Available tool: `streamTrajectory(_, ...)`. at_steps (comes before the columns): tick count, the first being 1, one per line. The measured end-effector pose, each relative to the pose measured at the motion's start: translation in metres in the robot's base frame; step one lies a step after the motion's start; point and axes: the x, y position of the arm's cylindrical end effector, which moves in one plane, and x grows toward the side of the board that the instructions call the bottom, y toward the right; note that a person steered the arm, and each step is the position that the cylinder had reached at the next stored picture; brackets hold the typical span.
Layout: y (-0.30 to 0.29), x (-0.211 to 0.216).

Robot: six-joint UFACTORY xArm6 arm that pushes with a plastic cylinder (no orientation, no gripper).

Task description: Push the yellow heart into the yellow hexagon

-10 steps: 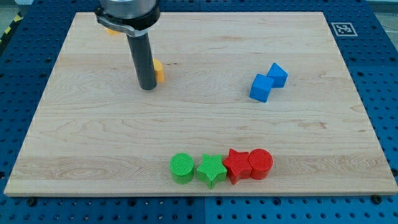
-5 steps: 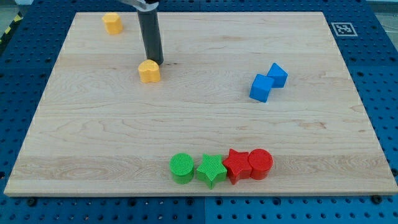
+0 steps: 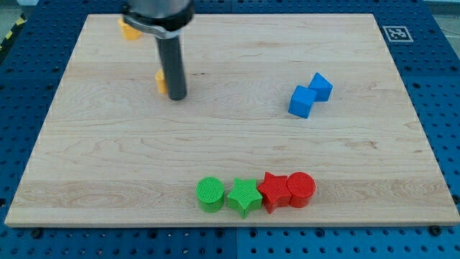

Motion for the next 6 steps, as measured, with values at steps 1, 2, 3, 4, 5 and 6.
streamTrajectory(1,-0.035,-0.045)
streamTrajectory(2,-0.045,-0.083)
streamTrajectory(3,-0.040,-0.063)
streamTrajectory(4,-0.008,-0.059)
streamTrajectory(5,0.007,-0.091)
streamTrajectory(6,-0.008,-0.117)
